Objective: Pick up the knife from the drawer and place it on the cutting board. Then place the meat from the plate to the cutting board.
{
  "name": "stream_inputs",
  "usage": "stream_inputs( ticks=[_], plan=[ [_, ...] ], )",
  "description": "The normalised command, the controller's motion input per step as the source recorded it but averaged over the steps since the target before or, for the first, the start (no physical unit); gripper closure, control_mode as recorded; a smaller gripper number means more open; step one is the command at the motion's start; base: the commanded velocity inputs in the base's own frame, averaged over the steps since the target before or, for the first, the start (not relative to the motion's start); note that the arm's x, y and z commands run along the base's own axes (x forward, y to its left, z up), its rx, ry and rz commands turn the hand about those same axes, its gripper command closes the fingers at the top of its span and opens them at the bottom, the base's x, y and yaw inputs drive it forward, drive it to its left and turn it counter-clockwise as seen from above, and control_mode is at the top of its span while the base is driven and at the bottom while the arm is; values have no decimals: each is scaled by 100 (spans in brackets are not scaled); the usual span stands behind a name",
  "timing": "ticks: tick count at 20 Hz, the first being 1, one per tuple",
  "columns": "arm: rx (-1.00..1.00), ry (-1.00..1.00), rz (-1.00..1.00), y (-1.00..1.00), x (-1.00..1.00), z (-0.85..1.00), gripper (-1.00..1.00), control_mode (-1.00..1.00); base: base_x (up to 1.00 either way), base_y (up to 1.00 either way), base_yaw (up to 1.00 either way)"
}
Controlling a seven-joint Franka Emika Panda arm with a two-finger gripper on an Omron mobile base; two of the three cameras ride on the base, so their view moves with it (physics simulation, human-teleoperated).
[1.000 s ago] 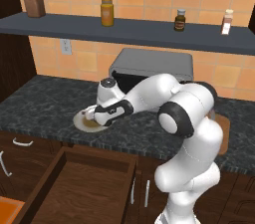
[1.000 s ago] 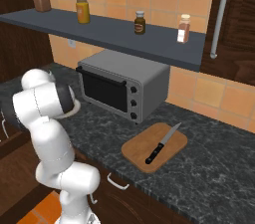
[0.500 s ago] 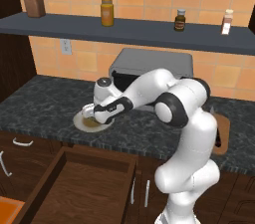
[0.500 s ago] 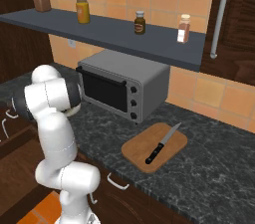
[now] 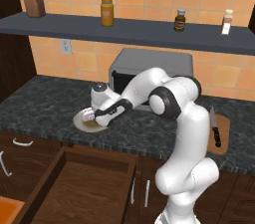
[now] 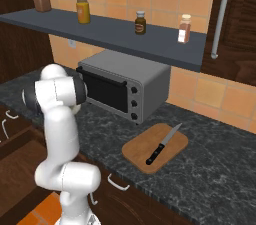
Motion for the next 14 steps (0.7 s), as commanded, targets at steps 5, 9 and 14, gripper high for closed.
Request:
stream_inputs(
  ticks=[5, 9, 14],
  plan=[
    [-1, 2, 0, 6, 15, -33, -100, -100, 0, 0, 0],
    [0, 3, 0, 0, 41, -32, -100, -100, 0, 0, 0],
    [0, 0, 0, 24, 32, -31, -100, -100, 0, 0, 0]
  ],
)
